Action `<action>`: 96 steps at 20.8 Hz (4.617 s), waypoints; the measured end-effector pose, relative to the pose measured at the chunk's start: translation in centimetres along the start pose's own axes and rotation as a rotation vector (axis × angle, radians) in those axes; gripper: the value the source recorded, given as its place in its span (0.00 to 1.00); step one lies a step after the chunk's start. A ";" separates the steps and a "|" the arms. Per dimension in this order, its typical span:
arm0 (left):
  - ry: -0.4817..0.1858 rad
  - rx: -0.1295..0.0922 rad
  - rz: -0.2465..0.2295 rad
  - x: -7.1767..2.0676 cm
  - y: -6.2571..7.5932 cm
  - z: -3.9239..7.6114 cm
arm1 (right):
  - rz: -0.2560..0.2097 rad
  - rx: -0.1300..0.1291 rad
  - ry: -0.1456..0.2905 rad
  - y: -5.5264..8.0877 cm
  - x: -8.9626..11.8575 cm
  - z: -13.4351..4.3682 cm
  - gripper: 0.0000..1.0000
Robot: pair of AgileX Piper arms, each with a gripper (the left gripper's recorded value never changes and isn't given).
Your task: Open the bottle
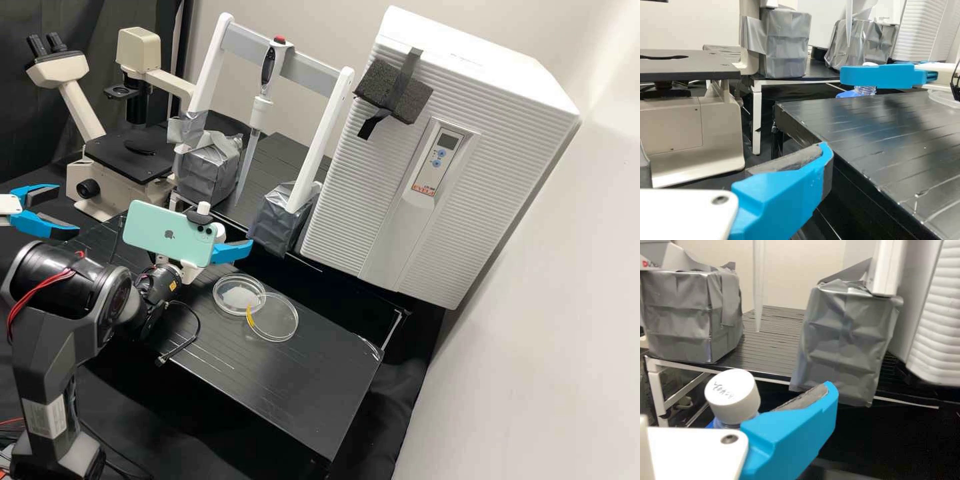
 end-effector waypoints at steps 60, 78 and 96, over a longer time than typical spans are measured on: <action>0.029 0.025 0.018 0.09 0.2 -0.3 | 0.038 0.013 0.022 1.0 -0.5 -0.7 0.00; 0.026 0.040 0.020 0.33 0.3 -0.3 | -0.025 0.017 0.148 0.5 -6.9 -1.7 0.00; 0.028 0.036 0.012 0.39 0.1 -0.4 | -0.120 0.030 0.059 -1.1 -8.7 0.5 1.00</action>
